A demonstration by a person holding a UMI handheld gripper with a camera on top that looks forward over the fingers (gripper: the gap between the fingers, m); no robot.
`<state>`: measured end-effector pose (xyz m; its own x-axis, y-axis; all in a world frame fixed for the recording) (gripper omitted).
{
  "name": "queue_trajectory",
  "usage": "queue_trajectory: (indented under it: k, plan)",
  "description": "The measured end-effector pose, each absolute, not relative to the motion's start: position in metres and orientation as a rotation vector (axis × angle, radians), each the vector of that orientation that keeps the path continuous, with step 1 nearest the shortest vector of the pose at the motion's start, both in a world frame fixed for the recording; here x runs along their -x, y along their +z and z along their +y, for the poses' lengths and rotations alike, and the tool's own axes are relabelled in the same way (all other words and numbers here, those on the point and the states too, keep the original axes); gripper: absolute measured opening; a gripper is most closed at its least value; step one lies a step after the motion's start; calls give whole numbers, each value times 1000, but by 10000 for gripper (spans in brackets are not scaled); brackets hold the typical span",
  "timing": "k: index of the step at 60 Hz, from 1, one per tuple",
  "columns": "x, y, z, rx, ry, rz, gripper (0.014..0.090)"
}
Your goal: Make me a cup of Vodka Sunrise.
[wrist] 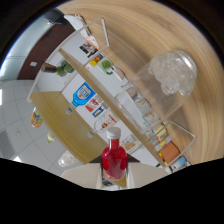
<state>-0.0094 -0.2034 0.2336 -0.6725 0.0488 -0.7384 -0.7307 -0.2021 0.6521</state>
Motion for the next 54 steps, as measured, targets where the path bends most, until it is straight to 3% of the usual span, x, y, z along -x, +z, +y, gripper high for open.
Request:
queue_trajectory:
  k: [8, 15, 23, 31, 37, 54]
  plan:
    - [15, 239, -203, 884, 1888, 1481, 345]
    - [26, 252, -205, 1140, 1652, 1276, 346]
    - [33, 274, -205, 1439, 1099, 834, 348]
    - [70, 294, -210, 1542, 598, 374, 347]
    - [103, 264, -203, 1614, 411, 181, 346]
    - [169, 111, -193, 1889, 105, -159, 345]
